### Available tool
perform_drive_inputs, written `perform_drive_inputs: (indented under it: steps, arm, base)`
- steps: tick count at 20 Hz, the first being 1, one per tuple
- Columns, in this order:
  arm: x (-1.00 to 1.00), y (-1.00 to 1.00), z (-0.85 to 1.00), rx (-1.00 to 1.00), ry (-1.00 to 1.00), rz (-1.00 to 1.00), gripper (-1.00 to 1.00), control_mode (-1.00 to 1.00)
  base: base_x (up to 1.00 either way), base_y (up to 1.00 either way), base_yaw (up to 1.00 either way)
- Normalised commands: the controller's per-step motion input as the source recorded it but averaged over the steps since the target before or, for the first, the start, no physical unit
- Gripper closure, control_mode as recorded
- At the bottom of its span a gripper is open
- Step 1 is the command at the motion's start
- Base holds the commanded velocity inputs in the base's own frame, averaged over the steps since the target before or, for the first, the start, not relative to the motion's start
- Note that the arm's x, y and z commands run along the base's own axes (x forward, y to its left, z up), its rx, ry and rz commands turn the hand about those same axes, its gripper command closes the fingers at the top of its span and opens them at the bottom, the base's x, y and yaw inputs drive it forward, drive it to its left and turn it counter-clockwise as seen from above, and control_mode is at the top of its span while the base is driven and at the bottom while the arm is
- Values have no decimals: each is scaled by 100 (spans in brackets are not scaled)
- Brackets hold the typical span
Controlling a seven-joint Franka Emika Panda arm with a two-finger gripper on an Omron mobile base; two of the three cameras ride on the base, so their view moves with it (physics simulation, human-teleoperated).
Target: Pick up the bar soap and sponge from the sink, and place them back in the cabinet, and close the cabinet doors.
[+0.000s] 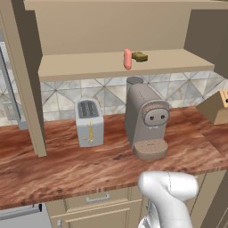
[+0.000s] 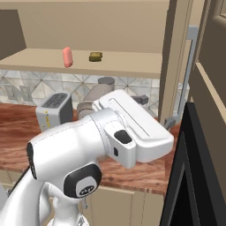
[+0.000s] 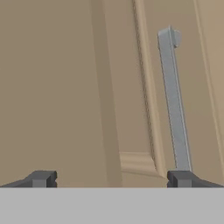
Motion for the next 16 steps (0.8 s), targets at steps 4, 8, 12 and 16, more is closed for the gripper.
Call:
perform_drive_inputs:
  steps: [4,8,12,16]
  arm:
    - [9,0,0,0,0,0,-100,-100]
    - [8,0,-5,0,0,0,-100,-100]
    - [9,0,-4,0,0,0,-100,-100]
    - [12,0,-8,0,0,0,-100,-100]
  base:
    - [0,0,0]
    - [0,0,0]
    - [0,0,0]
    - [0,0,0]
